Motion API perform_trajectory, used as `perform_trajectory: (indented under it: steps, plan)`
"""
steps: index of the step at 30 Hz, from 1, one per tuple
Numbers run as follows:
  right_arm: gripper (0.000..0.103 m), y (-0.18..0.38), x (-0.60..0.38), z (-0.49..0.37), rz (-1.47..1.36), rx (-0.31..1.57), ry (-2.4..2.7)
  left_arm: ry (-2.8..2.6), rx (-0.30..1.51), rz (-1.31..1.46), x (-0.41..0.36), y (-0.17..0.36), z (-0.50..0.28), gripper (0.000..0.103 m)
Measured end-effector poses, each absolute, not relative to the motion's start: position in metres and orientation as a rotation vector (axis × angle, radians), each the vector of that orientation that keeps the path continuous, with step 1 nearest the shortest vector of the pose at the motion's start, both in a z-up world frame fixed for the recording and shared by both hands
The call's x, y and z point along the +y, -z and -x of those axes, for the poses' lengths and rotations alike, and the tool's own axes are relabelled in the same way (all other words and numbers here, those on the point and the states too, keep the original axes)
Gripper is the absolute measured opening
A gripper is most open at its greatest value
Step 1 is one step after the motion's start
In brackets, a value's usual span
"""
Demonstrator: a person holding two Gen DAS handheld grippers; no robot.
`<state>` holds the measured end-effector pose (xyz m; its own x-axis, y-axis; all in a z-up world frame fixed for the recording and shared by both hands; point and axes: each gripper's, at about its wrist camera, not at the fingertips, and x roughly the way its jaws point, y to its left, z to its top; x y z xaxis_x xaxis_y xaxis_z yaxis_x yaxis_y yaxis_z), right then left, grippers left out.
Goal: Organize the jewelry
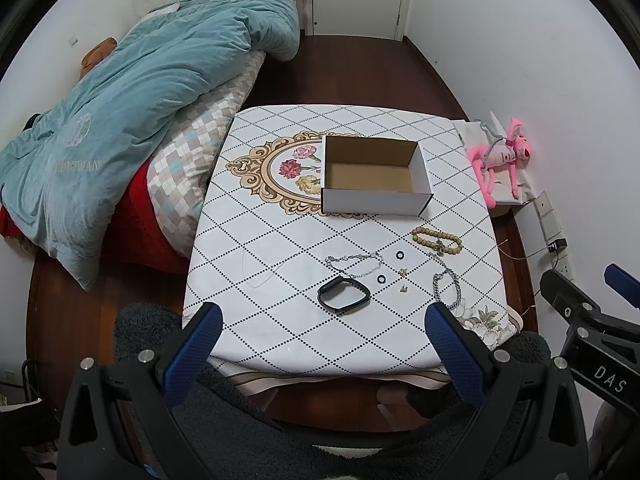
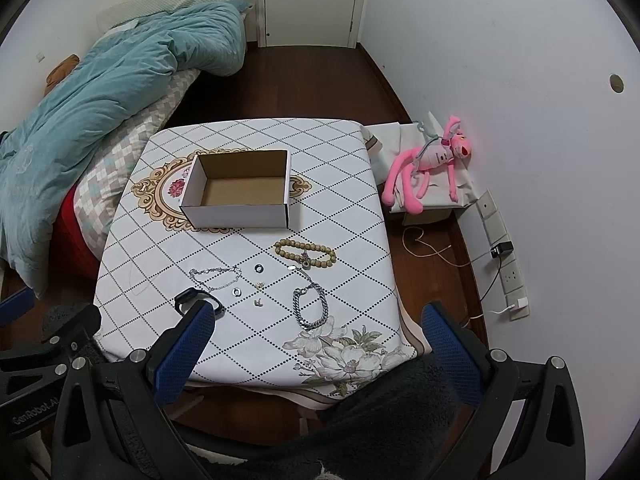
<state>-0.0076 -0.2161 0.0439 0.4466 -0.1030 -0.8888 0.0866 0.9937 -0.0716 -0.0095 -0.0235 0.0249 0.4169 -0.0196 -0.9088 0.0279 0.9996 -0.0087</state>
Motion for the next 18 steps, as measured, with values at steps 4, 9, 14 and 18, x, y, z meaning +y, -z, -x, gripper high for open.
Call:
perform_trajectory:
  steps: [4,9,14,18]
  plan:
    - [0.103,-0.035,-0.222,0.0,0.008,1.101,0.135,0.012,1.135,-0.027,-0.017,-0.011,-0.002,0.103]
    - [0.103,0.004,-0.239,-0.022,-0.015,1.14,0.181,-0.033,1.145,-0.049,-0.011,0.03,-0.032,0.103]
    - [0.09,0.07,-0.26,-0.047,-0.012,1.233,0.226,-0.035,1.235,-0.061,0.0,0.09,-0.056,0.097]
    - [0.082,0.124,-0.271,-0.052,-0.019,1.316,0.244,-0.021,1.321,-0.062,0.004,0.134,-0.064,0.088]
